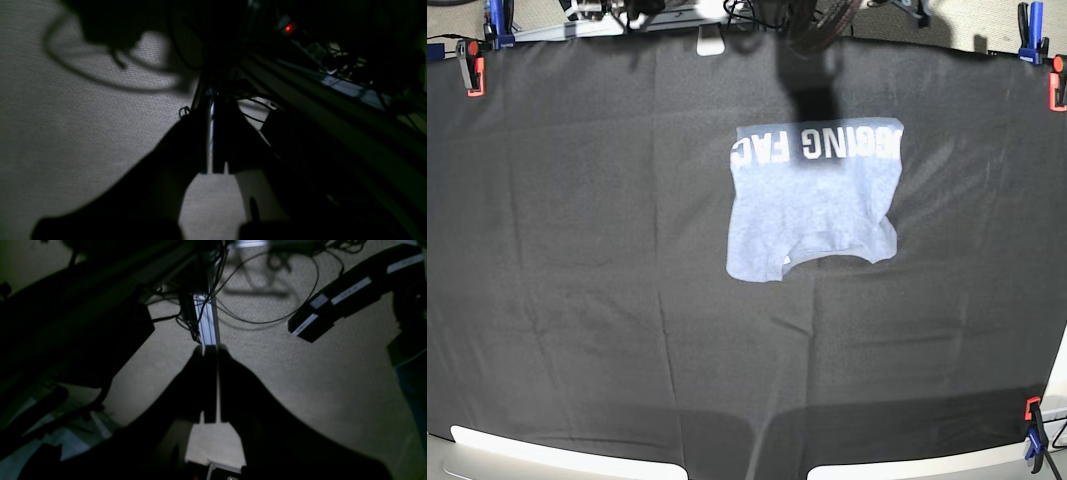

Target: Layout the t-shirt on the table in an organized manner, then fold the t-shirt properly

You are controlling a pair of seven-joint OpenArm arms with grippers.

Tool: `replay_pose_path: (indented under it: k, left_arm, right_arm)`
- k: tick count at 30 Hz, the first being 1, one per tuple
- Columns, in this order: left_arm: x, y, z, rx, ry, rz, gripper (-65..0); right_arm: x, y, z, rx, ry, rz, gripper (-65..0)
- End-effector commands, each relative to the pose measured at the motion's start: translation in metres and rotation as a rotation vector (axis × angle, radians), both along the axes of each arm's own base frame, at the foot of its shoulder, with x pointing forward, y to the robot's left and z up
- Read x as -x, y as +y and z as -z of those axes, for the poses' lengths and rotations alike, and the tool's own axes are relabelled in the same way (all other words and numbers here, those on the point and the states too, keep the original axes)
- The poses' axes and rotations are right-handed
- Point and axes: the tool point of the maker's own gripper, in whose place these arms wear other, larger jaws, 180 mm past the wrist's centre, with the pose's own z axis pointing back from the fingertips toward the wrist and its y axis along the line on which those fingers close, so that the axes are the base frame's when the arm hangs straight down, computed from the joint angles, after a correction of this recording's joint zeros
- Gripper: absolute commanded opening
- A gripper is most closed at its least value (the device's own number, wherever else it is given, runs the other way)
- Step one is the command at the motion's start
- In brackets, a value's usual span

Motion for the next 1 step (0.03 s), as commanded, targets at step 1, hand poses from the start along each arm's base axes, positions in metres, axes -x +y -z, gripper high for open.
replay_pose_path:
  k: [1]
  left_arm:
    - [0.0005,0.0027,-0.0007,0.0,-0.003,-0.003,-64.0]
  right_arm:
    - [0.0,-0.0046,-0.0006,0.004,-0.003,0.002,-65.0]
